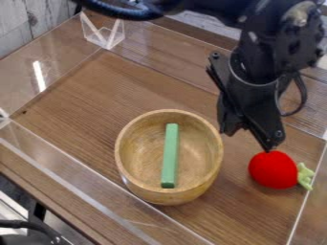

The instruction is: Move the red object to the left side of the table

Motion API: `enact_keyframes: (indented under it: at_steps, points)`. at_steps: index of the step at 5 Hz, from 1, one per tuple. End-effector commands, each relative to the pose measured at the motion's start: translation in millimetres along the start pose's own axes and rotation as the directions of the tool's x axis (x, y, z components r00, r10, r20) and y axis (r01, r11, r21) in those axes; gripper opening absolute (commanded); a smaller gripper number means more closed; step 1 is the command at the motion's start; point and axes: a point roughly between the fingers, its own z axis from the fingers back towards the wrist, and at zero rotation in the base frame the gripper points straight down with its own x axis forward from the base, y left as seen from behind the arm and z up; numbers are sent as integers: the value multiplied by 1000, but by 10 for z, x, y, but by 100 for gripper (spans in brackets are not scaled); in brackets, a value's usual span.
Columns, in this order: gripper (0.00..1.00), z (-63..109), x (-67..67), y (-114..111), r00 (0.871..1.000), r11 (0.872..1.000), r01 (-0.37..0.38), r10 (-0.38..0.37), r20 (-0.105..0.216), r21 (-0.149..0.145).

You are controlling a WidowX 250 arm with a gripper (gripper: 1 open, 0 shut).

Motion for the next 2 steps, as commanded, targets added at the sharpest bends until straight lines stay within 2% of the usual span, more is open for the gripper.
enact_keyframes:
  at_steps: [1, 2]
  points:
    - [0, -57, 117, -96, 998, 999, 31, -30, 49, -23]
    - [100, -202, 163, -208, 997, 997, 67, -65, 51, -43]
